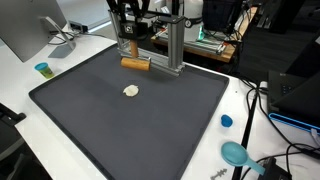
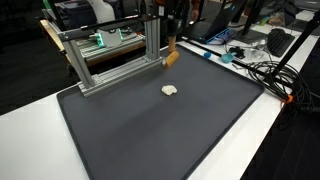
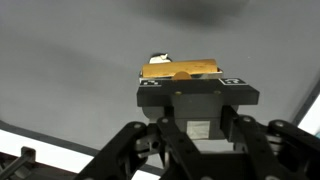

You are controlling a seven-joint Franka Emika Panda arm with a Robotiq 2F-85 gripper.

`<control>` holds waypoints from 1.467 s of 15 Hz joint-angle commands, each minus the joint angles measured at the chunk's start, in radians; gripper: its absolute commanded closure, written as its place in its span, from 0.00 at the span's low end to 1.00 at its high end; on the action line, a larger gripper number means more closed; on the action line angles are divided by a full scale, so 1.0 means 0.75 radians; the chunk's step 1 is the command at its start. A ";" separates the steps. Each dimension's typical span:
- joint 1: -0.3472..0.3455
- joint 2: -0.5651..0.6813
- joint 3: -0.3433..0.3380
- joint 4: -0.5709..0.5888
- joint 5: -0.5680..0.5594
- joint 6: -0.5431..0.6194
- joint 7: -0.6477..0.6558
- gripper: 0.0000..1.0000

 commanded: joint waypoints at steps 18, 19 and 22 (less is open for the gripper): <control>-0.042 0.446 0.020 0.331 -0.220 0.035 -0.756 0.79; -0.045 0.398 0.029 0.288 -0.173 0.012 -0.712 0.54; -0.046 0.450 0.029 0.298 -0.197 0.045 -0.720 0.79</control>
